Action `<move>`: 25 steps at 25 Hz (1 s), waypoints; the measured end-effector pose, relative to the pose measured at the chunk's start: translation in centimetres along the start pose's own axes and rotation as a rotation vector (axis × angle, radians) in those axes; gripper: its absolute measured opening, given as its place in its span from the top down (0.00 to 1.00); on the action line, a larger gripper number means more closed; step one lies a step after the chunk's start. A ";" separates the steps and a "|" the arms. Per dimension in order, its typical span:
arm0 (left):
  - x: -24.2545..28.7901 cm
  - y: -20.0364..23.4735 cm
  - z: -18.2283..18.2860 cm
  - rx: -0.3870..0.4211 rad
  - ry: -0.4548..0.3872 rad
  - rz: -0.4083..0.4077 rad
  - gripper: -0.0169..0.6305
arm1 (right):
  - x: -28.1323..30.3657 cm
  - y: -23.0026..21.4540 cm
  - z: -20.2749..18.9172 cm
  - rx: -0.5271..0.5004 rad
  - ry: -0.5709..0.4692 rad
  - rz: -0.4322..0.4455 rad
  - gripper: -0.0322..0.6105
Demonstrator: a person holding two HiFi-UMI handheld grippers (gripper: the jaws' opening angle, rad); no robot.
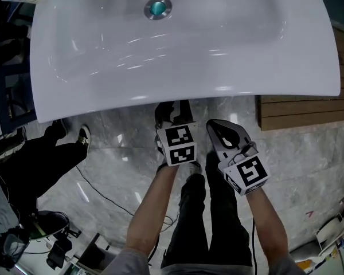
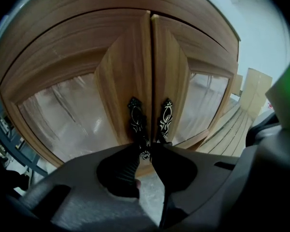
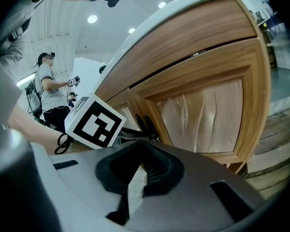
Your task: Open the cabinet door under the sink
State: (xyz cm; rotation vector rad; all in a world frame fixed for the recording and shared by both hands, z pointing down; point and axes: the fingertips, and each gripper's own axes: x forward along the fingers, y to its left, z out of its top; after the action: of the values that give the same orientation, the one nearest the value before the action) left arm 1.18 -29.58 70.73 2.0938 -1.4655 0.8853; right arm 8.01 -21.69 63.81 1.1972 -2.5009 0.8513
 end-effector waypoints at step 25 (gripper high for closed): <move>-2.4 -0.8 -2.2 0.050 -0.010 -0.106 0.85 | -1.8 1.9 -0.7 0.012 -0.015 -0.019 0.94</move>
State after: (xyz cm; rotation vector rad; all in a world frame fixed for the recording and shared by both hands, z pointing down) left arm 0.77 -26.28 70.57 2.1930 -1.3361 0.8804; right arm 7.70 -19.22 62.82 1.2341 -2.4955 0.8569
